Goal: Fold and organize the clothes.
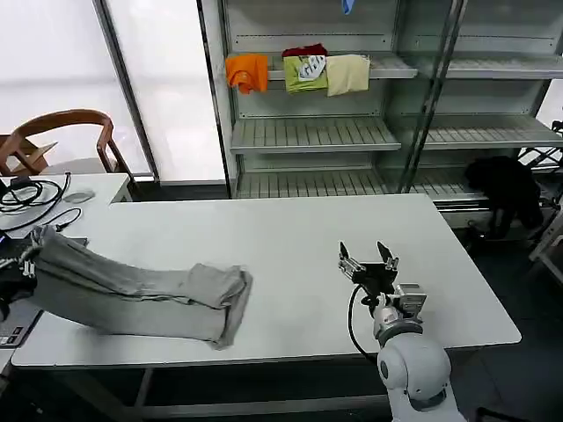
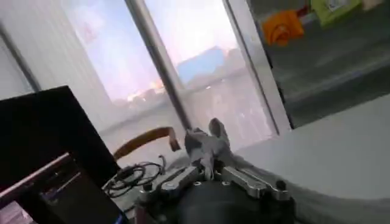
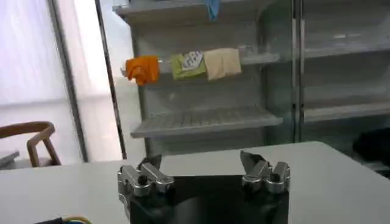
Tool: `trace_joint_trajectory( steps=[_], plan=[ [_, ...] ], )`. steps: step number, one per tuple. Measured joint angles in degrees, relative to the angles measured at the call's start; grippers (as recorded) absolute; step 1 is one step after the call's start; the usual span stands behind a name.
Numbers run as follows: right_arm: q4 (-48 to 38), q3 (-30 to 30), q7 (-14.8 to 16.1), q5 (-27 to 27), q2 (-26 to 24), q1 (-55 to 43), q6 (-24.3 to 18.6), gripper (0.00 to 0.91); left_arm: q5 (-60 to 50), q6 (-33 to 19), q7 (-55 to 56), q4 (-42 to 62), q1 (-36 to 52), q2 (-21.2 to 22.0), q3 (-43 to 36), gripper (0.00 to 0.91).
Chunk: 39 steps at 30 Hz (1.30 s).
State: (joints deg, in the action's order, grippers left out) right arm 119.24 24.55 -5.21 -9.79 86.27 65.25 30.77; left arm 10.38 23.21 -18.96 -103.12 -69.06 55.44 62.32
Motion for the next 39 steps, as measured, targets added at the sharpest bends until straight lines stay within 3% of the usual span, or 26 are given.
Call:
trace_joint_trajectory(
  steps=[5,12,21,22,24,25,26,39],
  plan=[
    [-0.7,0.1,0.8,0.7,-0.3,0.5,-0.6,0.907,5.2,3.6,1.4,-5.6,0.3,1.4,-1.4,0.02],
    [-1.3,0.9,1.6,1.8,-0.9,1.5,-1.5,0.907,6.6,6.5,4.5,-13.3,-1.1,9.4,-10.4,0.02],
    [-1.9,1.8,3.3,3.7,-2.2,2.8,-3.8,0.907,3.0,8.3,7.9,-16.0,-1.9,18.5,-24.2,0.02],
    [-2.1,1.9,3.5,3.8,-2.2,2.8,-4.0,0.907,2.6,8.3,8.1,-15.9,-1.9,19.3,-25.3,0.071],
    [-2.3,1.8,3.9,4.1,-2.3,2.8,-4.5,0.907,1.7,8.4,8.6,-15.3,-1.8,20.8,-27.1,0.333],
    [-2.4,1.7,4.0,4.2,-2.3,2.8,-4.7,0.907,1.2,8.5,8.9,-15.0,-1.8,21.4,-27.9,0.756],
    [-2.5,1.7,4.2,4.4,-2.3,2.7,-4.9,0.907,0.8,8.6,9.1,-14.6,-1.7,21.9,-28.7,0.907],
    [-5.0,1.0,5.2,6.3,-1.2,1.6,-6.2,0.907,-1.0,9.4,11.9,-11.6,-3.0,26.5,-36.2,0.907]
  ],
)
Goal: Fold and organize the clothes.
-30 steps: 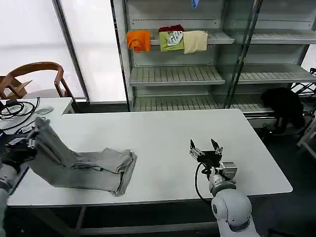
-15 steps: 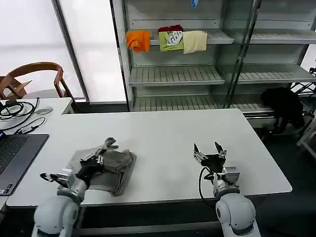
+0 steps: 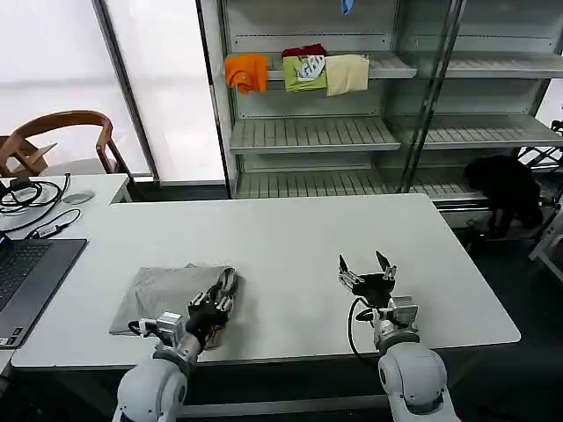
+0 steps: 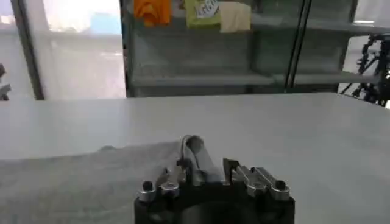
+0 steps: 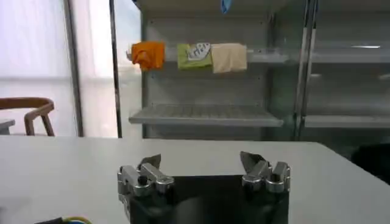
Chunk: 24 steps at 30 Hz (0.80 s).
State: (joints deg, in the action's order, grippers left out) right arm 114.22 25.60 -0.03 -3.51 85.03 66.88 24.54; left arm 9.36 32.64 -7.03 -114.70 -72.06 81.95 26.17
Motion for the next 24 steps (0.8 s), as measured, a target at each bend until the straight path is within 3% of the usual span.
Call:
trace_joint_trajectory(
  steps=[10,24],
  plan=[
    [-0.5,0.3,0.1,0.0,-0.1,0.3,-0.3,0.907,3.9,-1.7,-0.2,-4.2,-1.9,1.7,1.1,0.907],
    [-1.9,-0.9,0.2,0.4,0.5,-0.2,-0.3,0.907,13.9,-6.8,-2.7,5.9,-1.9,-10.2,20.5,0.907]
  ],
)
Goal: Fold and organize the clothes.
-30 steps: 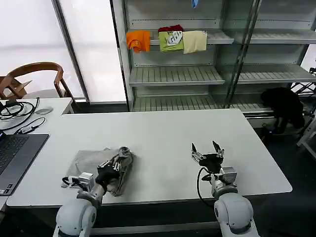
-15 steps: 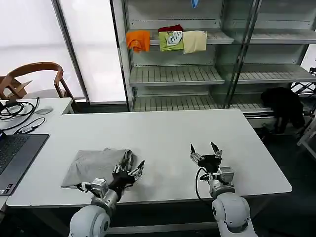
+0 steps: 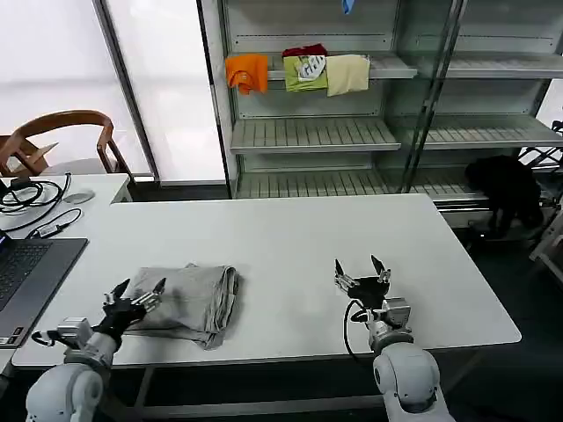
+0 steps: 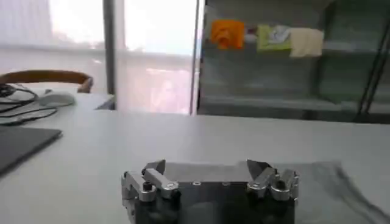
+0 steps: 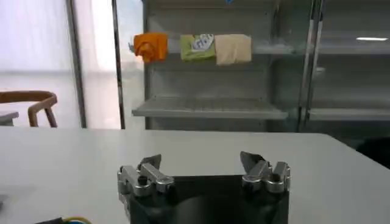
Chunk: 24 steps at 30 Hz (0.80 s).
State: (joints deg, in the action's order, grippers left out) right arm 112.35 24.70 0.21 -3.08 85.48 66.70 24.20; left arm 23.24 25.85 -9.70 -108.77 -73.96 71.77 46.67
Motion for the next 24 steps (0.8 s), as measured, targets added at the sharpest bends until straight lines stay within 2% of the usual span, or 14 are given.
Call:
trace_joint_trajectory(
  steps=[4,9,10,15,16,18,19,20,21,24],
  plan=[
    [0.1,0.0,0.0,0.2,-0.1,0.2,0.2,0.907,1.3,-0.6,-0.1,3.6,0.7,-1.6,2.0,0.907],
    [0.5,0.0,0.0,0.4,-0.1,0.5,0.2,0.907,1.9,-1.2,-0.4,6.8,1.2,-2.4,2.7,0.695],
    [0.6,0.0,0.0,0.5,-0.1,0.6,0.2,0.907,1.9,-1.3,-0.5,7.3,1.2,-2.5,2.8,0.695],
    [0.6,-0.1,-0.1,0.7,0.0,0.6,0.2,0.907,1.2,-2.2,-1.0,8.7,1.0,-2.5,2.4,0.564],
    [0.6,-0.1,-0.2,0.7,0.0,0.6,0.3,0.907,0.9,-2.4,-1.2,8.8,0.9,-2.4,2.3,0.564],
    [0.7,-0.1,-0.2,0.7,0.1,0.5,0.3,0.907,0.3,-2.8,-1.5,9.0,0.6,-2.2,2.0,0.453],
    [0.7,-0.1,-0.2,0.8,0.1,0.5,0.3,0.907,-0.1,-3.0,-1.6,9.0,0.5,-2.1,1.8,0.312],
    [0.7,-0.1,-0.2,0.8,0.1,0.5,0.3,0.907,-0.4,-3.2,-1.7,9.0,0.4,-2.0,1.6,0.121],
    [0.7,-0.1,-0.2,0.9,0.1,0.5,0.3,0.907,-0.6,-3.3,-1.8,9.0,0.4,-1.9,1.4,0.02],
    [0.8,-0.1,-0.4,0.9,0.1,0.5,0.3,0.907,-1.3,-3.4,-2.2,8.7,0.1,-1.5,1.0,0.01]
  ],
)
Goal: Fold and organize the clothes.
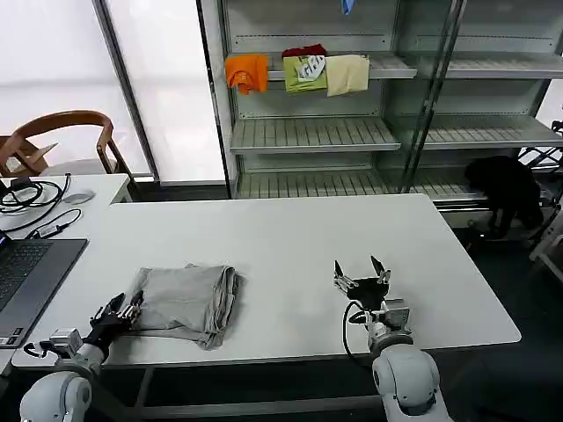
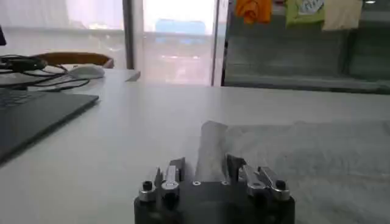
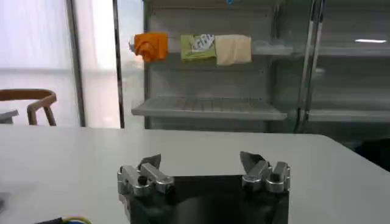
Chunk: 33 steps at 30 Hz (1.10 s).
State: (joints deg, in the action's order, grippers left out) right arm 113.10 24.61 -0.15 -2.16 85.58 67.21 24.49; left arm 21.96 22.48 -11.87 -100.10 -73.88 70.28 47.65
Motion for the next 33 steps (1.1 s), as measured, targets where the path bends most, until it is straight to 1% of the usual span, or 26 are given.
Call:
trace_joint_trajectory(
  steps=[7,13,20,24,27,33],
  plan=[
    [-0.1,0.1,-0.5,0.2,0.2,-0.1,0.1,0.907,-0.1,1.0,-0.9,-0.6,0.2,1.0,-0.9,0.02],
    [-0.1,0.2,-0.8,0.2,0.1,-0.1,0.1,0.907,1.1,0.9,-0.8,-0.7,0.6,1.4,-0.8,0.01],
    [-0.2,0.0,-0.8,0.1,-0.3,-0.4,0.2,0.907,-1.2,-0.7,-2.3,-1.6,1.4,0.2,1.9,0.0],
    [-0.6,-0.3,-0.7,-0.1,-0.4,-0.6,0.0,0.907,-5.5,-1.1,-3.9,-1.6,2.6,-2.3,5.2,0.01],
    [-0.9,-0.6,-0.6,-0.4,-0.4,-0.8,0.0,0.907,-8.1,-1.1,-5.1,-1.0,3.9,-5.5,8.0,0.01],
    [-1.0,-1.3,-0.3,-1.0,-0.4,-1.4,0.0,0.907,-10.5,0.3,-7.5,-0.5,6.9,-13.3,12.7,0.01]
  ],
)
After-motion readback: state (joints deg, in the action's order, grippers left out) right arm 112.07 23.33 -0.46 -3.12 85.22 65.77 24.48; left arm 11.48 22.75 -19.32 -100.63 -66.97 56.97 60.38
